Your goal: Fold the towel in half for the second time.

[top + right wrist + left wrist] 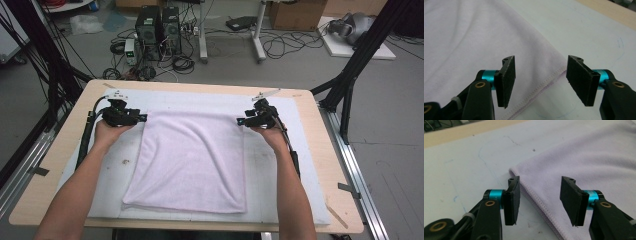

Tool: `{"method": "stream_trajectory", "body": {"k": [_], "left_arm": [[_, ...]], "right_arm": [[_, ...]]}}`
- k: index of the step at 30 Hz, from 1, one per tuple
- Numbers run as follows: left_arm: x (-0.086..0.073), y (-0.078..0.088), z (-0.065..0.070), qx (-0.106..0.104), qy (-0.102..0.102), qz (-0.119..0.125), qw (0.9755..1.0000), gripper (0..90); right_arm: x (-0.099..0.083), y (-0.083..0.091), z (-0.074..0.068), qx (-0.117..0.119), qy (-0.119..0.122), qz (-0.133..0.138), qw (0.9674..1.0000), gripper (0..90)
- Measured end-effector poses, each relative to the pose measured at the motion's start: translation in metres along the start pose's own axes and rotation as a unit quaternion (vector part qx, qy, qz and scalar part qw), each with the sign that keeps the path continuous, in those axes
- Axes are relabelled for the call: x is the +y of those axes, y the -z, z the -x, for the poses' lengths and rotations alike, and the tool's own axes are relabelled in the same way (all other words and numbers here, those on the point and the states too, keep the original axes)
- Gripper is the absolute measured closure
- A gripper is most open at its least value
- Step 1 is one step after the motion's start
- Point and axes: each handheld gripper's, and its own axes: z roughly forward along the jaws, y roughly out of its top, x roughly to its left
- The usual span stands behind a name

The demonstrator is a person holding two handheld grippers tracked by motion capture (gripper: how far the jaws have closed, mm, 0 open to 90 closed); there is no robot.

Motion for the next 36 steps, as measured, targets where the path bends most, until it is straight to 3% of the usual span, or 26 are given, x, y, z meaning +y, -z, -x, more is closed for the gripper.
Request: {"method": "stream_trajectory", "body": {"k": [3, 7, 12, 14, 16, 19, 21, 25, 26, 29, 32, 36], "left_arm": [[-0.001, -0.006, 0.002, 0.006, -0.014, -0.004, 0.9999, 55.9], [-0.005, -0.015, 0.0, 0.019, -0.01, -0.003, 0.9998, 55.8], [-0.013, -0.026, -0.006, 0.043, 0.019, -0.029, 0.9985, 50.9], [-0.014, -0.027, -0.007, 0.042, 0.03, -0.022, 0.9984, 50.9], [-0.013, -0.027, -0.004, 0.045, 0.018, -0.028, 0.9984, 50.7], [-0.011, -0.029, 0.001, 0.03, -0.002, -0.035, 0.9989, 54.1], [-0.011, -0.029, 0.003, 0.034, -0.007, -0.038, 0.9987, 55.5], [-0.01, -0.029, 0.003, 0.033, 0.006, -0.035, 0.9988, 70.5], [-0.01, -0.03, 0.004, 0.031, 0.007, -0.035, 0.9989, 76.7], [-0.009, -0.031, 0.006, 0.033, -0.001, -0.038, 0.9987, 82.5], [-0.008, -0.028, 0.005, 0.032, 0.001, -0.033, 0.999, 84.8], [-0.004, -0.02, 0.006, 0.026, -0.004, -0.012, 0.9996, 85.4]], "right_arm": [[-0.006, -0.007, 0.001, -0.01, 0.0, -0.009, 0.9999, 40.8], [-0.017, -0.014, 0.006, -0.021, -0.014, -0.021, 0.9995, 41.4], [-0.028, -0.019, 0.011, -0.025, -0.032, -0.022, 0.9989, 42.1], [-0.029, -0.02, 0.011, -0.027, -0.033, -0.015, 0.999, 42.8], [-0.028, -0.023, 0.009, -0.024, -0.032, -0.009, 0.9992, 43.0], [-0.026, -0.028, 0.005, -0.021, -0.026, -0.002, 0.9994, 43.9], [-0.024, -0.031, 0.002, -0.013, -0.02, -0.004, 0.9997, 48.9], [-0.02, -0.034, -0.004, 0.0, -0.006, -0.012, 0.9999, 67.1], [-0.019, -0.034, -0.005, 0.009, -0.005, -0.012, 0.9999, 72.4], [-0.019, -0.035, -0.004, 0.025, -0.01, -0.01, 0.9996, 81.4], [-0.017, -0.033, -0.005, 0.02, -0.007, -0.014, 0.9997, 84.4], [-0.012, -0.021, -0.006, 0.019, 0.0, 0.007, 0.9998, 85.0]]}}
